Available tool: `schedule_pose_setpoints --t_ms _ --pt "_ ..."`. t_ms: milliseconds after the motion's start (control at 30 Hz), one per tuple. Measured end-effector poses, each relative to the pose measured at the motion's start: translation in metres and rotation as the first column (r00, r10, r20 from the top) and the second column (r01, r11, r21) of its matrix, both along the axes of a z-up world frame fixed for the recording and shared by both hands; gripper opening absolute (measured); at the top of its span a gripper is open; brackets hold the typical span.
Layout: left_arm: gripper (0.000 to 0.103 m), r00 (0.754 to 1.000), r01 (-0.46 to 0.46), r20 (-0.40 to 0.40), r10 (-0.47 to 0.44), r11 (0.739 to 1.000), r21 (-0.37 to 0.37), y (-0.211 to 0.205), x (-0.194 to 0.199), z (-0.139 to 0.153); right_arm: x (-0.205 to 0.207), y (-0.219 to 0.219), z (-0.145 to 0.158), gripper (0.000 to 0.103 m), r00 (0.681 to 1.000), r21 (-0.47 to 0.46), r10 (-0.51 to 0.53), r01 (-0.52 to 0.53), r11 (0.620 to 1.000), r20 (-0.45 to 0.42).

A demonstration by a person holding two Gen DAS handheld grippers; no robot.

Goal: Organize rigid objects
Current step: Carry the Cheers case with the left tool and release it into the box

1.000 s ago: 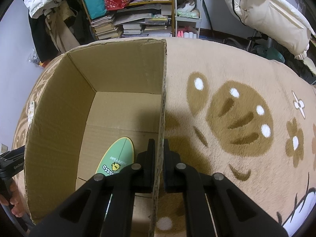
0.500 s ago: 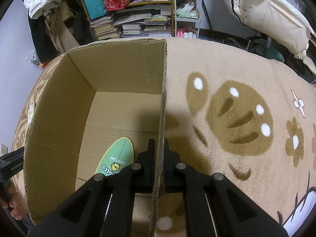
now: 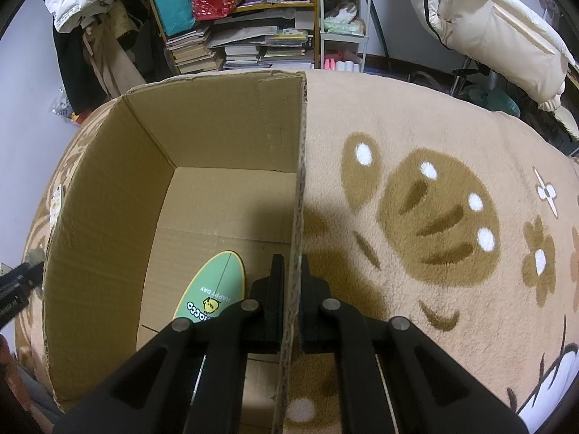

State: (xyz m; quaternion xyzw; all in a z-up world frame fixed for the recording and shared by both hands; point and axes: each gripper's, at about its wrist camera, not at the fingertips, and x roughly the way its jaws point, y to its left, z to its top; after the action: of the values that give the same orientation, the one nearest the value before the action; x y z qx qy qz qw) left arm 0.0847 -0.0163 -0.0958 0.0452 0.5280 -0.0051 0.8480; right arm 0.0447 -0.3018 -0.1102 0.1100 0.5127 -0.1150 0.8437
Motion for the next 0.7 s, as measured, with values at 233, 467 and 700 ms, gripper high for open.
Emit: schedule_pose_setpoints --t_ms 233,467,700 --pt "0.055 0.997 0.022 0.079 -0.025 0.999 0.036 -0.006 -0.01 0.024 0.001 0.001 0.0 0.007 1.0 0.002 -0.002 0.002 1.0 -0.005" --pt "0.055 0.98 0.041 0.193 -0.057 0.995 0.086 -0.02 -0.025 0.056 0.0 0.0 0.0 0.007 1.0 0.001 -0.002 0.002 1.0 -0.005" --pt "0.055 0.97 0.063 0.227 -0.085 0.993 0.104 -0.026 -0.034 0.071 0.0 0.0 0.0 0.007 1.0 0.0 -0.002 0.002 1.0 -0.005"
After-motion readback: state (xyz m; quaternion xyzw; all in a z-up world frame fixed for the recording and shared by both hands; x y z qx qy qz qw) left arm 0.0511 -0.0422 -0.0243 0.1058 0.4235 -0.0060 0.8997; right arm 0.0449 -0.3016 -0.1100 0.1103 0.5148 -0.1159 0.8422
